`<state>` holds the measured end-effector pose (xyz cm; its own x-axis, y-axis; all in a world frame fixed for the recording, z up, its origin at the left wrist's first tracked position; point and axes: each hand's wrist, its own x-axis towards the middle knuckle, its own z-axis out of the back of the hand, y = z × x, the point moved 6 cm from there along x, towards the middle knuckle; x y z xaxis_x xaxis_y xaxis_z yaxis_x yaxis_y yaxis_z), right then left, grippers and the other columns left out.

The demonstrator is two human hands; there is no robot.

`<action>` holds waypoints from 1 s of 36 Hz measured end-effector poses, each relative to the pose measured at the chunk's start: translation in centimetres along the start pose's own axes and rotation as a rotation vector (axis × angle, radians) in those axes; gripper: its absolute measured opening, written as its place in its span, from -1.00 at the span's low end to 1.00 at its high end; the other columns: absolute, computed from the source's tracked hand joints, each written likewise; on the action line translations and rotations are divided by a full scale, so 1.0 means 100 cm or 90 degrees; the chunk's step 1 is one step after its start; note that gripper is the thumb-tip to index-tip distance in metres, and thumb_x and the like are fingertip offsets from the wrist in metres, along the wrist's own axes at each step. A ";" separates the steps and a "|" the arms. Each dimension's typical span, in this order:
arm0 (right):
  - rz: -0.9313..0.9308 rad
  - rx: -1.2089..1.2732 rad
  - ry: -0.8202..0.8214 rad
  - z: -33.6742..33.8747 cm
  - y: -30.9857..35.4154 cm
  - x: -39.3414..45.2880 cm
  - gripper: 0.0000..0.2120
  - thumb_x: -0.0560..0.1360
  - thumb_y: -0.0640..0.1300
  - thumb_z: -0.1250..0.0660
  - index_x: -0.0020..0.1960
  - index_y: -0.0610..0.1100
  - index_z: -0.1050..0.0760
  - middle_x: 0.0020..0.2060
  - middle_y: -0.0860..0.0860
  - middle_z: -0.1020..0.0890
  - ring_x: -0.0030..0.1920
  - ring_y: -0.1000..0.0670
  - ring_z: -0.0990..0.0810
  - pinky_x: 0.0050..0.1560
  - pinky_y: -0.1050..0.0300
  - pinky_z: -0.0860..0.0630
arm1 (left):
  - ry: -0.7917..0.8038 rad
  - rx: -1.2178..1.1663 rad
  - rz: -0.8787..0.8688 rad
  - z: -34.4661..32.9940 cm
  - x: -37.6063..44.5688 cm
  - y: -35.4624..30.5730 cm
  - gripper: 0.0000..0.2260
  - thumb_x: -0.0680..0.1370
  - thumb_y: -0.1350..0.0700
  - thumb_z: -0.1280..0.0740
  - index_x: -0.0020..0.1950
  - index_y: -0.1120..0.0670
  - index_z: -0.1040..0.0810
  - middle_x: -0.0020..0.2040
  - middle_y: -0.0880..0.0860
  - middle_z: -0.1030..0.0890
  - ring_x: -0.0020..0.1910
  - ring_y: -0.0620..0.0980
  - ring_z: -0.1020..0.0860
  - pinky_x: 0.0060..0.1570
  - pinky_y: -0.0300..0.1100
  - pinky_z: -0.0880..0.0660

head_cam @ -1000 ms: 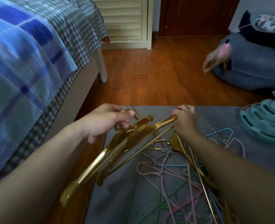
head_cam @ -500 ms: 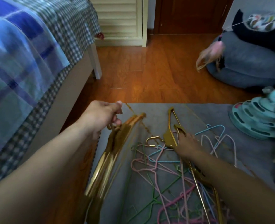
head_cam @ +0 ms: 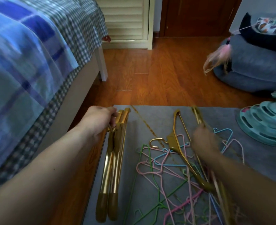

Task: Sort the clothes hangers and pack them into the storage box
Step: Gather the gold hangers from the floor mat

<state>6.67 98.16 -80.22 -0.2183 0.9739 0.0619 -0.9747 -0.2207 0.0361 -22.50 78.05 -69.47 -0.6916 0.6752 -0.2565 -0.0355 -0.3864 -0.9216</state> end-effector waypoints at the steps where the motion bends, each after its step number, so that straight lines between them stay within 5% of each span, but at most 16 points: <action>1: 0.002 0.014 -0.047 0.020 0.005 0.010 -0.80 0.62 -0.28 -0.11 0.21 -0.25 -0.40 0.01 -0.21 -0.64 0.00 -0.25 -0.65 -0.17 -0.02 -0.49 | -0.001 -0.013 0.007 0.001 0.002 0.000 -0.77 0.60 0.11 -0.34 -0.13 0.22 -0.67 -0.43 0.09 -0.54 -0.42 0.01 -0.51 -0.20 -0.08 -0.46; 8: 0.048 0.174 -0.185 0.139 0.063 0.031 -0.78 0.64 -0.22 -0.10 0.25 -0.16 -0.40 0.02 -0.17 -0.59 0.01 -0.26 -0.60 -0.18 -0.01 -0.37 | 0.022 -0.055 0.046 -0.004 0.007 -0.001 -0.81 0.61 0.13 -0.35 -0.10 0.20 -0.69 -0.40 0.04 -0.58 -0.41 -0.03 -0.49 -0.29 -0.16 -0.46; 13: 0.188 0.562 -0.160 0.176 0.117 0.010 -0.82 0.67 -0.17 -0.11 0.07 0.02 -0.47 -0.14 0.00 -0.60 -0.14 -0.02 -0.61 -0.20 -0.02 -0.54 | 0.076 -0.146 0.108 -0.004 0.008 -0.002 -0.80 0.63 0.11 -0.31 0.06 0.22 -0.65 -0.33 0.06 -0.64 -0.41 -0.06 -0.50 -0.30 -0.21 -0.46; 15: 0.249 0.677 -0.111 0.179 0.132 -0.003 -0.77 0.65 -0.23 -0.15 -0.04 0.05 -0.46 -0.17 0.00 -0.66 -0.20 0.07 -0.64 -0.19 0.13 -0.56 | 0.089 -0.161 0.120 -0.002 0.008 -0.005 -0.70 0.66 -0.02 -0.28 0.08 0.20 -0.64 -0.30 0.07 -0.65 -0.38 -0.04 -0.53 -0.23 -0.19 -0.48; 20: 0.507 0.575 -0.154 0.157 0.153 -0.037 -0.96 0.61 -0.13 -0.27 0.00 -0.06 -0.50 -0.09 0.05 -0.70 -0.09 0.04 -0.66 -0.10 0.06 -0.55 | 0.209 -0.170 0.126 0.003 0.005 -0.026 -0.28 0.61 -0.41 -0.03 0.14 0.21 -0.61 -0.18 0.12 -0.64 -0.29 0.00 -0.52 -0.06 -0.11 -0.42; 22: 0.588 0.513 -0.165 0.140 0.162 -0.052 -0.97 0.61 -0.09 -0.28 0.01 -0.03 -0.49 -0.13 0.06 -0.67 -0.16 0.04 -0.62 -0.22 0.06 -0.54 | 0.275 -0.152 0.121 0.008 0.004 -0.031 -0.27 0.56 -0.46 -0.02 0.12 0.16 -0.62 -0.18 0.11 -0.62 -0.24 0.02 -0.52 0.08 -0.03 -0.34; 24: 0.681 0.459 -0.220 0.134 0.170 -0.069 -0.94 0.60 -0.13 -0.32 0.00 0.00 -0.44 -0.26 0.10 -0.54 -0.31 0.14 -0.43 -0.36 0.28 -0.37 | 0.319 -0.119 0.113 0.011 0.003 -0.031 -0.30 0.50 -0.48 -0.15 0.13 0.12 -0.63 -0.14 0.13 -0.61 -0.12 0.09 -0.53 0.27 0.05 -0.26; 27: 0.770 0.433 -0.287 0.131 0.178 -0.086 -0.76 0.54 -0.26 -0.42 0.07 -0.01 -0.42 -0.32 0.02 -0.52 -0.35 0.08 -0.40 -0.30 0.35 -0.20 | 0.342 -0.137 0.107 0.007 -0.004 -0.026 -0.52 0.55 -0.31 -0.31 0.05 0.10 -0.68 -0.10 0.09 -0.65 -0.03 0.07 -0.58 0.45 0.08 -0.30; 29: 0.810 0.418 -0.299 0.127 0.184 -0.093 -0.74 0.55 -0.29 -0.39 0.12 -0.04 -0.42 -0.29 -0.03 -0.57 -0.30 0.02 -0.51 -0.28 0.31 -0.33 | 0.354 -0.186 0.141 -0.003 -0.013 -0.023 -0.71 0.58 -0.15 -0.36 -0.05 0.09 -0.61 -0.20 0.05 -0.56 -0.20 -0.03 -0.53 0.27 -0.01 -0.54; 31: 0.820 0.384 -0.280 0.118 0.188 -0.094 -0.78 0.58 -0.29 -0.27 0.13 -0.02 -0.39 -0.26 -0.05 -0.57 -0.28 -0.07 -0.55 -0.32 0.11 -0.47 | 0.327 -0.231 0.170 -0.008 -0.016 -0.019 -0.75 0.57 -0.02 -0.40 0.06 0.17 -0.58 -0.20 0.10 -0.53 -0.31 -0.04 -0.53 -0.20 -0.15 -0.63; 34: 0.727 0.338 -0.134 0.103 0.196 -0.084 -0.79 0.54 -0.27 -0.26 0.03 0.02 -0.35 -0.18 -0.02 -0.54 -0.17 -0.10 -0.57 -0.23 -0.02 -0.55 | 0.263 -0.211 0.164 -0.007 -0.018 -0.016 -0.62 0.57 0.08 -0.41 0.24 0.35 -0.58 0.00 0.29 -0.66 -0.14 0.12 -0.67 -0.21 -0.10 -0.63; 36: 0.601 0.360 0.035 0.088 0.203 -0.071 -0.73 0.52 -0.30 -0.24 0.11 0.02 -0.43 -0.01 0.07 -0.54 0.02 0.01 -0.56 0.00 0.00 -0.56 | 0.240 -0.214 0.155 -0.004 -0.020 -0.015 -0.70 0.60 0.14 -0.38 0.21 0.36 -0.60 -0.05 0.29 -0.67 -0.19 0.13 -0.68 -0.25 -0.10 -0.63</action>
<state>-11.10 86.32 -71.13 -0.8792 0.3990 0.2605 -0.2550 -0.8558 0.4501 -20.74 77.56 -67.70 -0.3430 0.7934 -0.5030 0.3671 -0.3796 -0.8492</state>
